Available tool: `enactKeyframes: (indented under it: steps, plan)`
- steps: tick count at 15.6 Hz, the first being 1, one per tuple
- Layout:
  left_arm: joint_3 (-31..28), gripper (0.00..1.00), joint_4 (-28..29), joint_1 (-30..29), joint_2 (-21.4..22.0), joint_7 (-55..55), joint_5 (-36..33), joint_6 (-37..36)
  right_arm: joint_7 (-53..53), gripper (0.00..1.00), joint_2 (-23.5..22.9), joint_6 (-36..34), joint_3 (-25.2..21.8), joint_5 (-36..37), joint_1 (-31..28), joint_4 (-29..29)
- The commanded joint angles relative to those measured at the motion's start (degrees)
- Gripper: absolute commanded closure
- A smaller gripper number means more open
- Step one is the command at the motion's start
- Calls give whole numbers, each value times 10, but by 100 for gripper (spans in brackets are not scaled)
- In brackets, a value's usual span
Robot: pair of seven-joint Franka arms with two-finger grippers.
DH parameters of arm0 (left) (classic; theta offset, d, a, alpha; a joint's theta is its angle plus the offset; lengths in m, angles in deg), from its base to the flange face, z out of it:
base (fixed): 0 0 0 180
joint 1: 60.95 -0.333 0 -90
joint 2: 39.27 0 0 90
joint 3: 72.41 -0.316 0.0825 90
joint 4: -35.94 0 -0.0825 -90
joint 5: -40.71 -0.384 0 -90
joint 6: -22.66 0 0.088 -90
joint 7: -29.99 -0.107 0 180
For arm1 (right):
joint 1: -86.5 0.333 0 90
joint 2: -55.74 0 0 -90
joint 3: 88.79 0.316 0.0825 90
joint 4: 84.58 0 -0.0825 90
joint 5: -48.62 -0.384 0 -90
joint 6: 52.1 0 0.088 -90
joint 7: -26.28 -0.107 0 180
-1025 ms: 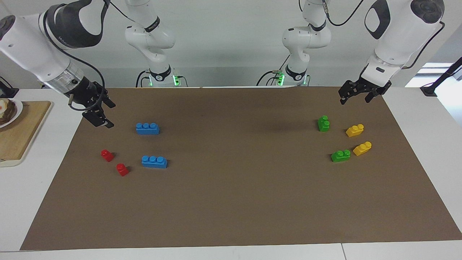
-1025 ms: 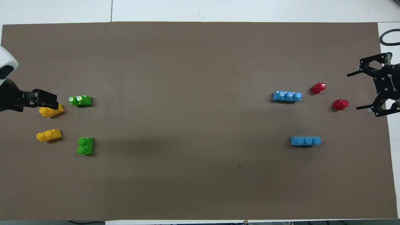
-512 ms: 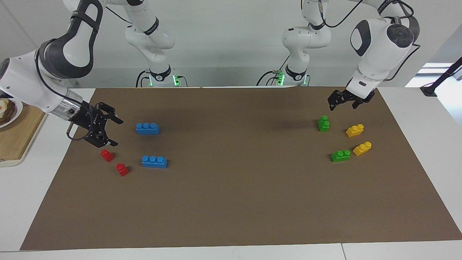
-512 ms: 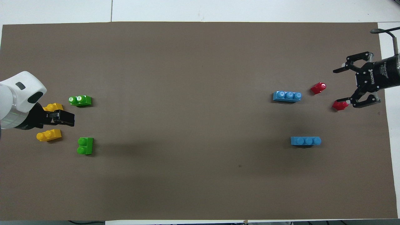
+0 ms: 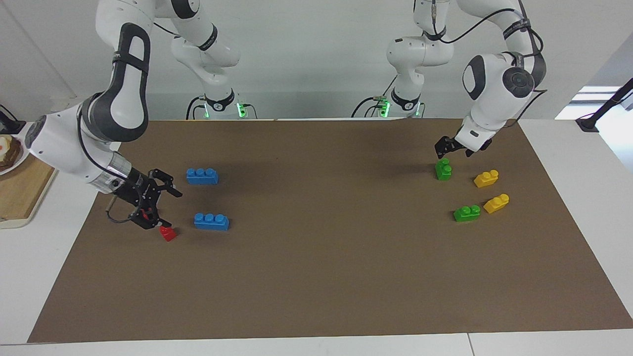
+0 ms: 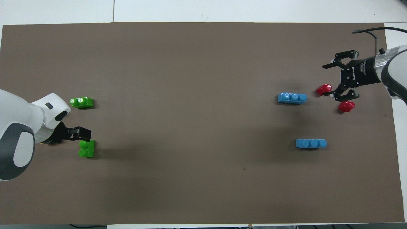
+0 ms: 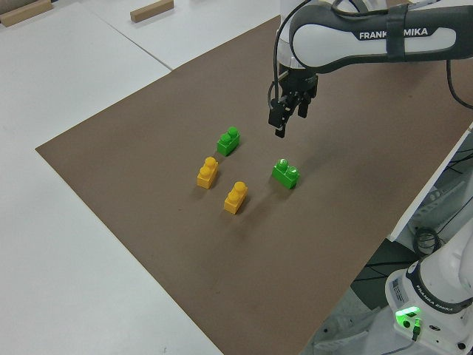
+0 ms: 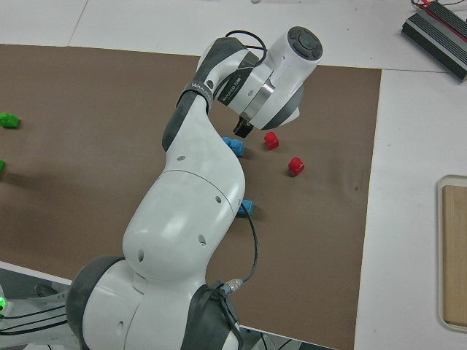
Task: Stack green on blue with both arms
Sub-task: 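Reach the left gripper to the green brick while the right gripper reaches the blue brick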
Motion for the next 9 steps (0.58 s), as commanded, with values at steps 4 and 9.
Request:
enactKeyframes:
  steps: [4,9]
  plan:
    - [-3,0,91,-4,32,-23,0,87,7,2,-11,44,1,-23,7,-40]
    - [-3,0,110,-26,15,-43,0,143,26,1,-30,78,2,-24,14,-53]
